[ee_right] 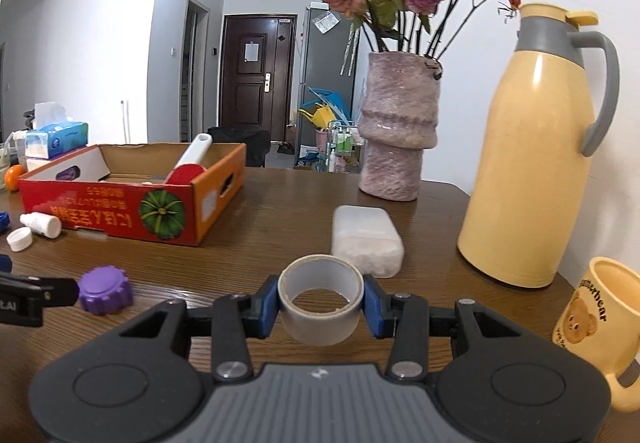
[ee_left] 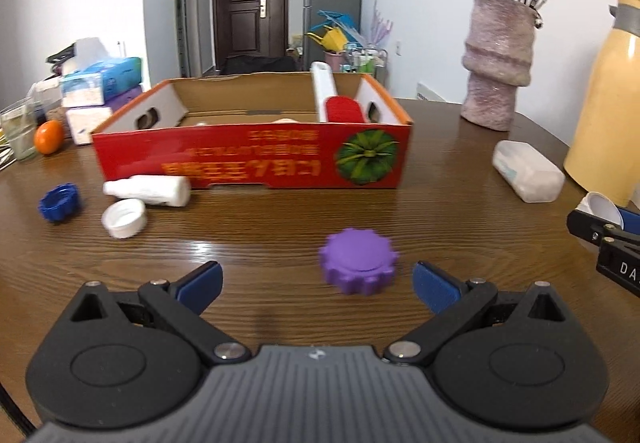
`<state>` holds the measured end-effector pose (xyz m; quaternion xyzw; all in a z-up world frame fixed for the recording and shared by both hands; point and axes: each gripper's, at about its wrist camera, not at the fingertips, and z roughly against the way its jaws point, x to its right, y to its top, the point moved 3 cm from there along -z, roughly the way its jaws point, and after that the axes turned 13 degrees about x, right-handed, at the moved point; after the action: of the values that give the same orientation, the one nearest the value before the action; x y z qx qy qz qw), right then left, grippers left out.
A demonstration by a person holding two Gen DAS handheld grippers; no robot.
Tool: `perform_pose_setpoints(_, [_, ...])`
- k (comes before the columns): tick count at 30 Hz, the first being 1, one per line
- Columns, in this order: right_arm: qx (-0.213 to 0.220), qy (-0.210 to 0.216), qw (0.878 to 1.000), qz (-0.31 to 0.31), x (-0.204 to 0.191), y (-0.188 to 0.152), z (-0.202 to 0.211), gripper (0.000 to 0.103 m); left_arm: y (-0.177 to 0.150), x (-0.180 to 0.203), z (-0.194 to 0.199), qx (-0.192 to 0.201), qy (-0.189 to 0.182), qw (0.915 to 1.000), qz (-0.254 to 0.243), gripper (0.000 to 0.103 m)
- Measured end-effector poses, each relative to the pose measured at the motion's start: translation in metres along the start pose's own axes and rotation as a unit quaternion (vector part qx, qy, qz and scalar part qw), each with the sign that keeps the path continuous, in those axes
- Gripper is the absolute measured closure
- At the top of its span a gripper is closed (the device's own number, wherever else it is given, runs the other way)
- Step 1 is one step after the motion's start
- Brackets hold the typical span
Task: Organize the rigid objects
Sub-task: 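Grasp the purple gear-shaped cap with the left gripper while the right gripper holds the tape roll, then carry the purple cap and tape roll over the red box with both grippers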
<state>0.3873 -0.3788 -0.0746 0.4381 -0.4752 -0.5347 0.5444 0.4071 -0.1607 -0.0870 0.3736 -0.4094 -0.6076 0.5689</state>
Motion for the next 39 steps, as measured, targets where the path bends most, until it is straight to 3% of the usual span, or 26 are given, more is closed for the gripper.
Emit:
perform_pose_setpoints(13, [-0.009,-0.006,1.000,-0.006,0.012,-0.007,-0.003,0.061,-0.003,0.024,-0.024,-0.017,0.005,0.9998,-0.001,0.000])
perform_pose_setpoints(21, [-0.014,-0.005,1.000,-0.005,0.009,-0.010,-0.005,0.061,-0.004,0.023,-0.043,-0.035,0.028,0.9990,0.007,0.001])
perform_pose_setpoints(23, [-0.014,-0.006,1.000,-0.001,0.007,-0.011,-0.006,0.061,-0.005,0.021,-0.046,-0.039,0.026,0.9988,0.012,0.006])
perform_pose_setpoints(29, [-0.014,-0.013,1.000,0.010,0.003,-0.012,-0.006,0.061,-0.005,0.026,-0.052,-0.039,0.018,0.9991,-0.003,0.045])
perform_pose_setpoints(39, [-0.009,-0.032,0.999,-0.003,-0.002,-0.011,-0.005,0.061,-0.002,0.024,-0.049,-0.029,0.007,0.9995,-0.006,0.048])
